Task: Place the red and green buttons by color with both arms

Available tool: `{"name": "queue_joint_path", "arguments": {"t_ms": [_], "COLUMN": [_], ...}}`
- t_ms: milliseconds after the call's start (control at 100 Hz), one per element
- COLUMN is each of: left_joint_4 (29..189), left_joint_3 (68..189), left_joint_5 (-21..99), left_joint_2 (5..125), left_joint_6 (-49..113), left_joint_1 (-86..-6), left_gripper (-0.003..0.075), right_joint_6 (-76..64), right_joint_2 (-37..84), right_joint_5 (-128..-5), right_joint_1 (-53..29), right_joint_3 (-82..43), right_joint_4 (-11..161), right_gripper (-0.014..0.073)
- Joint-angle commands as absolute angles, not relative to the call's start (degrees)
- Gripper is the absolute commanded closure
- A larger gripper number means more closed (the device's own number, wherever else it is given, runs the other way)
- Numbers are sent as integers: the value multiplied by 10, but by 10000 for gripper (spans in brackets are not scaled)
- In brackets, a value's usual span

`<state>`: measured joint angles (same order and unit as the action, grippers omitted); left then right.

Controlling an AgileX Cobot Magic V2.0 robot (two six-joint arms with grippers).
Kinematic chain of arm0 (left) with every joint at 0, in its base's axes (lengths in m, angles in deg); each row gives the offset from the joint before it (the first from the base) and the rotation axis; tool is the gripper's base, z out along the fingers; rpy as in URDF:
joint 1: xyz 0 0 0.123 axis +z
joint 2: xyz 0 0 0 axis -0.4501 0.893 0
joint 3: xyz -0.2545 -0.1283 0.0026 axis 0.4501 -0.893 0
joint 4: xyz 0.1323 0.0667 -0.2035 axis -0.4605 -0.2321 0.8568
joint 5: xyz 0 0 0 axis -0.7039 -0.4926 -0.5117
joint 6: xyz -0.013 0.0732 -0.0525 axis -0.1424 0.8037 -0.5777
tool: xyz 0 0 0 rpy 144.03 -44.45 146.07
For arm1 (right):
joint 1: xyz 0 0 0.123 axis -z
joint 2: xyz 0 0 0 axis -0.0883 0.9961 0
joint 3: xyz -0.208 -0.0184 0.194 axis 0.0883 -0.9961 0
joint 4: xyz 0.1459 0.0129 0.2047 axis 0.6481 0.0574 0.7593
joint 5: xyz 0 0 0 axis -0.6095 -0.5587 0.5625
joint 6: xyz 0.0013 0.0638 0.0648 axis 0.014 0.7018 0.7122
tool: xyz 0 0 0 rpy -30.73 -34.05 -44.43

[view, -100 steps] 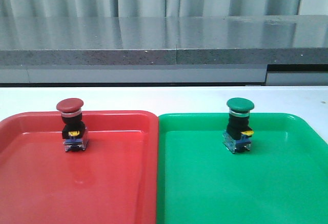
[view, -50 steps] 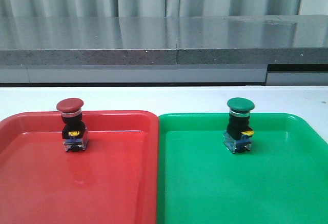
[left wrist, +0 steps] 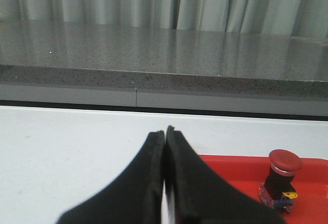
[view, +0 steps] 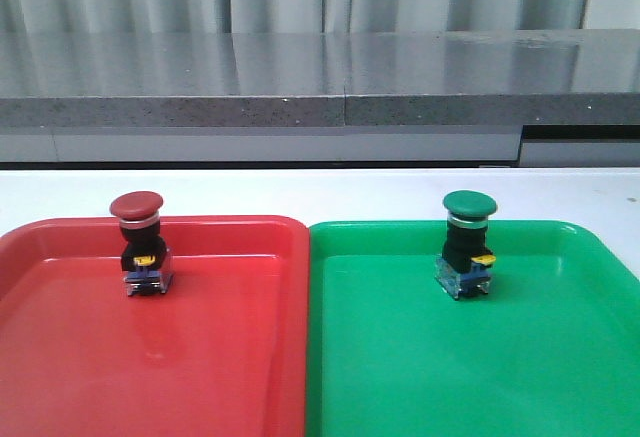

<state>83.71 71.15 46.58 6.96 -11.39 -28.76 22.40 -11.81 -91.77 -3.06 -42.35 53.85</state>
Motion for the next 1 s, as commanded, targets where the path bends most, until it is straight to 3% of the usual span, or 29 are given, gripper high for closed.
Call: {"name": "queue_joint_path", "arguments": {"t_ms": [0,420,760,990], "left_joint_4": [838,838,838,838], "left_joint_3": [687,687,687,687], "left_joint_5": [512,512,512,512], "left_joint_2": [53,53,53,53], "left_joint_6": [-120,-120,-120,-120], "left_joint_1": [-287,-287,-287,-287], "left_gripper": [739,739,739,739], "right_joint_6": [220,220,220,220], "right_joint_2": [-114,-147,-258,-323], "right_joint_5": [-876,-824,-594,-546], "right_joint_1": [-27,-27,-26,17], "right_joint_3": [-410,-436,-620,-725], "right_joint_4": [530,530,530,554], "right_gripper": [704,704,704,704]}}
